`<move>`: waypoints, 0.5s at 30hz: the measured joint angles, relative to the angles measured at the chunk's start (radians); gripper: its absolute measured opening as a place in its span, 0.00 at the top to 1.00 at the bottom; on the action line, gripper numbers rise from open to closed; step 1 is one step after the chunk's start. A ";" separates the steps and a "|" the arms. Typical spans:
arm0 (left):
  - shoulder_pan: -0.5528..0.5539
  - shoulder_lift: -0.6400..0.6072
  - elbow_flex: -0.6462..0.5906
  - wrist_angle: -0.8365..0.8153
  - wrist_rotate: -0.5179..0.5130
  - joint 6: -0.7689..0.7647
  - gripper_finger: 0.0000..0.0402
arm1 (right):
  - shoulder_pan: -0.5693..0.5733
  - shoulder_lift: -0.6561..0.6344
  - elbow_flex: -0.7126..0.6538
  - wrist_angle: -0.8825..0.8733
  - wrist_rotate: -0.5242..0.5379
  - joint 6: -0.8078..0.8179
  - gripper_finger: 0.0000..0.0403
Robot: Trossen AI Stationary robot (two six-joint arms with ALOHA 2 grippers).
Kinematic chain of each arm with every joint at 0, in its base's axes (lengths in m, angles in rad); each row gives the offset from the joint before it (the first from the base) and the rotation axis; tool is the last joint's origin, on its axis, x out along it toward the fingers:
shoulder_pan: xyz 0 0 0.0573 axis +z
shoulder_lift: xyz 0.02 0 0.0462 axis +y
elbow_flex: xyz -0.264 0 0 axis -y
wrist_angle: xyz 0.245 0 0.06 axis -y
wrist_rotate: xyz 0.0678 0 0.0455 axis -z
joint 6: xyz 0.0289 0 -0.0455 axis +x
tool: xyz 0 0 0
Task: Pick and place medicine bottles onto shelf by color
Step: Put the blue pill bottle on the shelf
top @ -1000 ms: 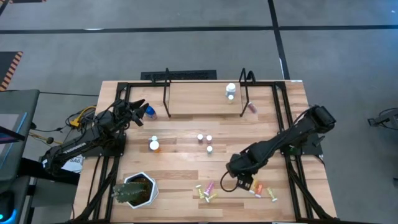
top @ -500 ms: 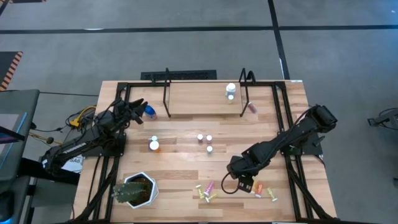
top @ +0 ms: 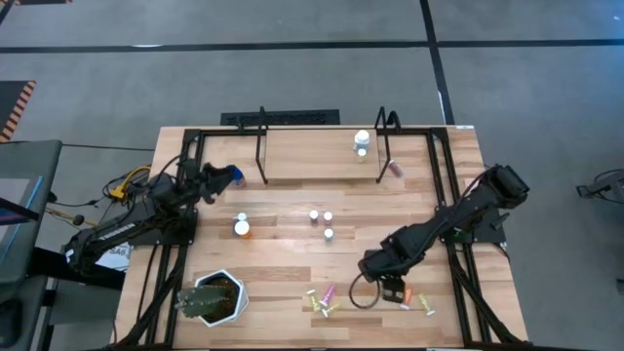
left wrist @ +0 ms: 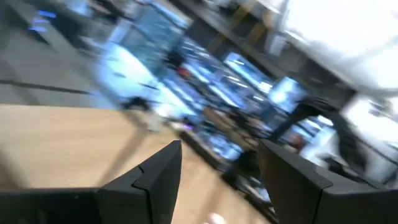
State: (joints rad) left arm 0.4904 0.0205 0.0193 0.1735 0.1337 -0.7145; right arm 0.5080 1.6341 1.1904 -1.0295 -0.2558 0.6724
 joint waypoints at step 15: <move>-0.053 0.000 0.002 0.085 0.030 -0.071 0.51 | -0.063 -0.045 -0.002 -0.108 0.374 -0.392 0.38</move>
State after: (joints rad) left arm 0.4369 0.0208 0.0208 0.2584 0.1638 -0.7853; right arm 0.4449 1.5893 1.1881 -1.1377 0.1183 0.2808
